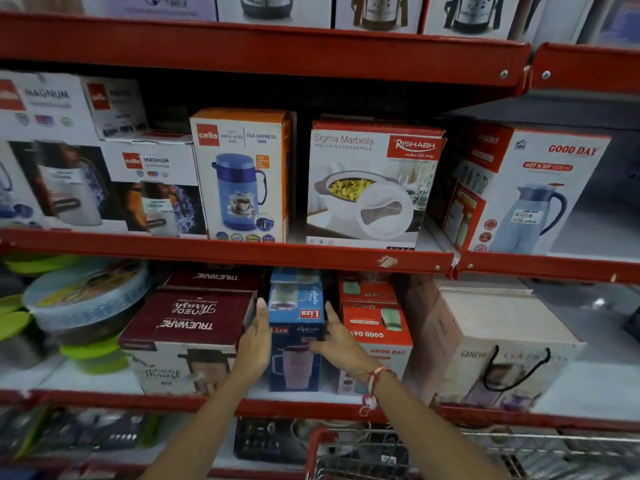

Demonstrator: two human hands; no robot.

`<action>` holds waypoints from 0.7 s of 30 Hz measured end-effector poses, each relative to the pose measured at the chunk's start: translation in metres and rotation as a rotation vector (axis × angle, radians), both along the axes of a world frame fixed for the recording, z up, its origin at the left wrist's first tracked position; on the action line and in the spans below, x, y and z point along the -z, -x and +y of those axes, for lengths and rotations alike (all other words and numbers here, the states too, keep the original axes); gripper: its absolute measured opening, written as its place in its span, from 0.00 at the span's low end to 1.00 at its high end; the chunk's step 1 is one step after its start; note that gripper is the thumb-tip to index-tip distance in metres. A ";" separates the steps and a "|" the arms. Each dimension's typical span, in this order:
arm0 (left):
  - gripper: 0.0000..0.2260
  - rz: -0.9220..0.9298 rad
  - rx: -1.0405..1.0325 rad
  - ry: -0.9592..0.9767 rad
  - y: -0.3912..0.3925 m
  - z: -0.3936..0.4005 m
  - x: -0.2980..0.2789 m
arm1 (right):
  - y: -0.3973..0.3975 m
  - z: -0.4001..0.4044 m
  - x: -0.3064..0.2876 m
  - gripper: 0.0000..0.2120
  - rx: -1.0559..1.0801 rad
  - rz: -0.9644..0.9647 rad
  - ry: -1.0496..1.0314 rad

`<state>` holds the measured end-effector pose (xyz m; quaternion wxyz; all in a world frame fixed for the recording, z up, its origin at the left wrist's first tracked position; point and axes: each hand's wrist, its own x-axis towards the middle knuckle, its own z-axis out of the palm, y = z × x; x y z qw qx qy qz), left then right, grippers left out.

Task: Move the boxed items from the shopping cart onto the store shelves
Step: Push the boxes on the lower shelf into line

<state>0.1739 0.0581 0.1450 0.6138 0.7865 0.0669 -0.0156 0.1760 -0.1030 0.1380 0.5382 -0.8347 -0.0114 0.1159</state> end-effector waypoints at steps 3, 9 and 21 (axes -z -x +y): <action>0.36 0.017 0.029 0.041 0.003 0.010 0.001 | 0.006 0.006 0.001 0.44 -0.008 -0.024 0.020; 0.47 0.018 0.064 -0.005 0.010 0.027 0.002 | 0.022 0.009 -0.003 0.41 -0.002 -0.034 0.013; 0.33 -0.253 -0.148 -0.200 0.026 0.012 0.002 | 0.029 -0.001 -0.003 0.39 0.056 -0.062 -0.057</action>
